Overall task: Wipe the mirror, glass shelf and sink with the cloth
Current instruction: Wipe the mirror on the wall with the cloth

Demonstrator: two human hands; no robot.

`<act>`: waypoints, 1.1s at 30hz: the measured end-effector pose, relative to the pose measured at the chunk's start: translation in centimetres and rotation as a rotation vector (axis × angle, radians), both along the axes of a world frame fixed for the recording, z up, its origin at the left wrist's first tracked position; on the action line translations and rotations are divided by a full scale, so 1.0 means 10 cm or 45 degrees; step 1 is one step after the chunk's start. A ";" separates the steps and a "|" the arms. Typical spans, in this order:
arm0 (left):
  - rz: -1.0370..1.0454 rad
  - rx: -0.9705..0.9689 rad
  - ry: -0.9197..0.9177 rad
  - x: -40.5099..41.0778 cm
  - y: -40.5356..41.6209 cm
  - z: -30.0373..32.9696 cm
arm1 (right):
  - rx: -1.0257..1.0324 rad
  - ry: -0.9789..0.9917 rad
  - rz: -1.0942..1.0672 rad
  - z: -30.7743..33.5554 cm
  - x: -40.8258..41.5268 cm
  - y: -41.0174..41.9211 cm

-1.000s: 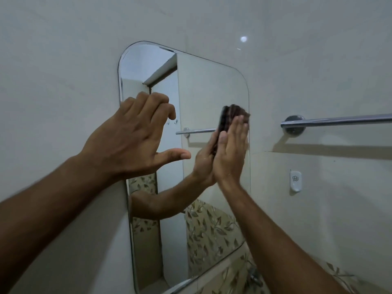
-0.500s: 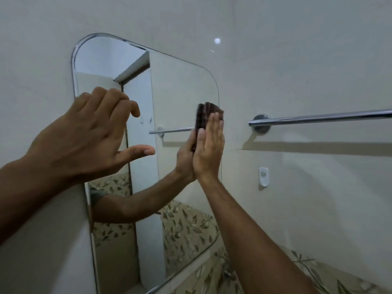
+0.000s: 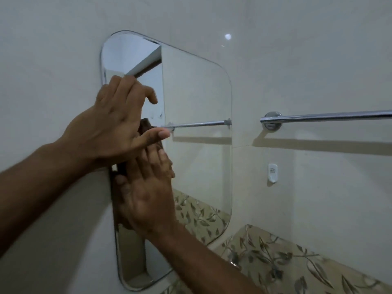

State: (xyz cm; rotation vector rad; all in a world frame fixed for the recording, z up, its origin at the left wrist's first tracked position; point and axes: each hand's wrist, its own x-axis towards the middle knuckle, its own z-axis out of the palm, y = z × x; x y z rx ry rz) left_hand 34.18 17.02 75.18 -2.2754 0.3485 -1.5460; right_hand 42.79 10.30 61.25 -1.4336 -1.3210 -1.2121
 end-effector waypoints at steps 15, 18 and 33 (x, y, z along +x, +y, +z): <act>-0.286 -0.322 -0.044 -0.12 -0.10 -0.17 | 0.084 0.023 0.089 -0.11 -0.02 -0.04; -0.127 -0.200 -0.004 -0.10 -0.13 -0.41 | -0.091 0.014 -0.038 -0.90 -0.10 -0.07; 0.058 -0.025 0.000 -0.08 -0.12 -0.45 | 0.117 0.162 0.091 -0.30 -0.11 -0.01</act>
